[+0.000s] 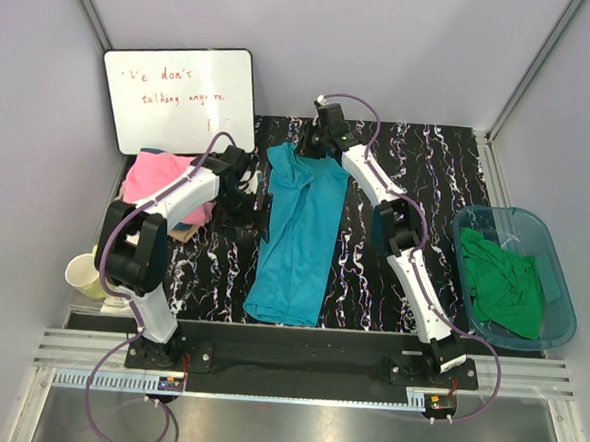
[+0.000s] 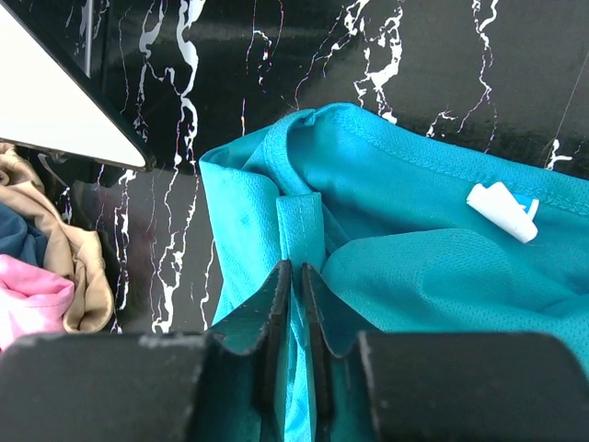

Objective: Fold and stack the t-shirts
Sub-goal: Rotate the tshirt 90 degrees

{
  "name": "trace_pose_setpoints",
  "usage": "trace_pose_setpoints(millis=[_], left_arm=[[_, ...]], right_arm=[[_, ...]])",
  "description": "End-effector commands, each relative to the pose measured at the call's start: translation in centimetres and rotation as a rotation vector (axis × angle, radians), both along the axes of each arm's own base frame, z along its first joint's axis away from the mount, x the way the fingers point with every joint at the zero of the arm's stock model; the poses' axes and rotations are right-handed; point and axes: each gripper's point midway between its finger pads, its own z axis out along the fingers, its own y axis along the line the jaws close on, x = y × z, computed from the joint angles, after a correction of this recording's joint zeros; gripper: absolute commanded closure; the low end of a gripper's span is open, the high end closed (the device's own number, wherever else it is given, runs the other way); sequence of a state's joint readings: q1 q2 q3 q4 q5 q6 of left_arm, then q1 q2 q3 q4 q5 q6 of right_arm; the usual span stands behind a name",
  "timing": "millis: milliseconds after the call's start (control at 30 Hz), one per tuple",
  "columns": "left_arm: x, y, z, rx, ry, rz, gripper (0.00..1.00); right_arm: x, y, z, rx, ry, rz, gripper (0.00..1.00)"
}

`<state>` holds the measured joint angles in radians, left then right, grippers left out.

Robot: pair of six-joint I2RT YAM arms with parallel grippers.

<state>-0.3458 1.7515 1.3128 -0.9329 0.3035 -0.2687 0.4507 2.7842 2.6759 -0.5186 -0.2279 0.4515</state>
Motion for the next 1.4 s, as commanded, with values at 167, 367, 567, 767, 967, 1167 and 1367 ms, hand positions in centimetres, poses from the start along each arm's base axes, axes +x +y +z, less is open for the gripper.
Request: trace_pose_setpoints(millis=[167,367,567,767,967,1167,1367], left_arm=[[0.9,-0.8,1.0,-0.037,-0.028,-0.025,0.01],[0.9,-0.9,0.8,-0.036,-0.023,-0.026,0.01],[1.0,-0.9,0.8,-0.04,-0.024,-0.028,0.01],[0.8,-0.9,0.8,-0.037,-0.018,-0.03,0.01],[0.9,-1.0,0.7,-0.039,-0.015,-0.032,0.01],[0.9,-1.0,0.6,-0.037,-0.015,-0.034,0.01],[0.8,-0.9,0.6,-0.036,-0.012,-0.033,0.01]], right_arm=[[0.9,-0.4,8.1,0.018,-0.164,-0.004,0.45],[0.9,-0.9,10.7,0.008,-0.216,-0.011,0.27],[1.8,-0.4,10.5,0.037,-0.231,-0.02,0.28],[1.9,0.6,9.1,0.088,-0.194,-0.023,0.34],[1.6,0.5,8.5,0.076,-0.184,-0.008,0.27],[1.4,1.1,6.6,0.097,-0.14,0.008,0.35],[1.2,1.8,5.3,0.121,-0.108,0.013,0.39]])
